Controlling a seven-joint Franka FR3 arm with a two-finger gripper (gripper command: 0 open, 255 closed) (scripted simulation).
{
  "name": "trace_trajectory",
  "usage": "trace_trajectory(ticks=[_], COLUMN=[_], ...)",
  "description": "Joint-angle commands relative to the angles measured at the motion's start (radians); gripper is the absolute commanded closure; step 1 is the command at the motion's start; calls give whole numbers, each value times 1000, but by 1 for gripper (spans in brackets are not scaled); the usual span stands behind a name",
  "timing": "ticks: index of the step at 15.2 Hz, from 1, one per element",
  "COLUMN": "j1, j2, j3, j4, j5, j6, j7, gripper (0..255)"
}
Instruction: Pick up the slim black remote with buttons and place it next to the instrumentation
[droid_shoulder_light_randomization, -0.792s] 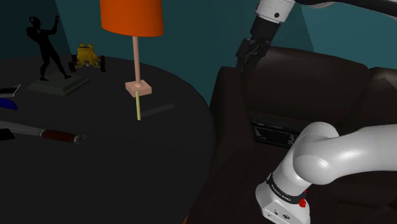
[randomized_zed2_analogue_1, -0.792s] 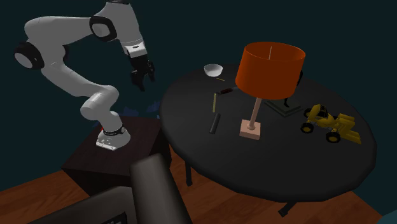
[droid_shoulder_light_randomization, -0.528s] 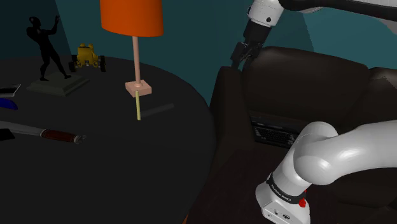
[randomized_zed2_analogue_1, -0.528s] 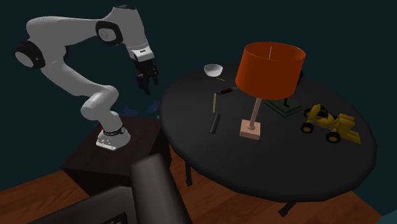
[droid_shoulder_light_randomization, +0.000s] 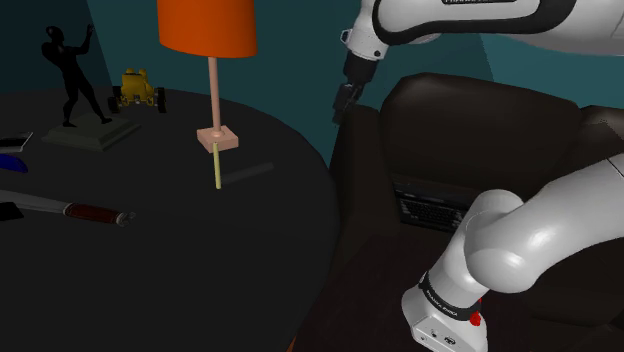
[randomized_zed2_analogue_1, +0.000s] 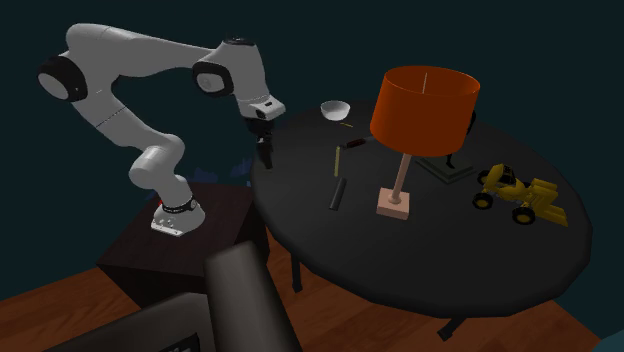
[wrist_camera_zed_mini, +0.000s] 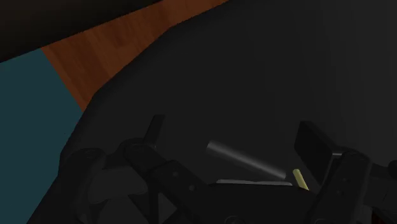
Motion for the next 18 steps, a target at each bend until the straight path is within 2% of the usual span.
trace_trajectory(ticks=[1,9,18], j1=[25,103,147], j2=[57,339,640], j3=[-10,-44,-8], j4=[8,128,307], j5=[2,39,92], j6=[48,198,304], j7=[-70,-364,-666], gripper=[0,0,0])
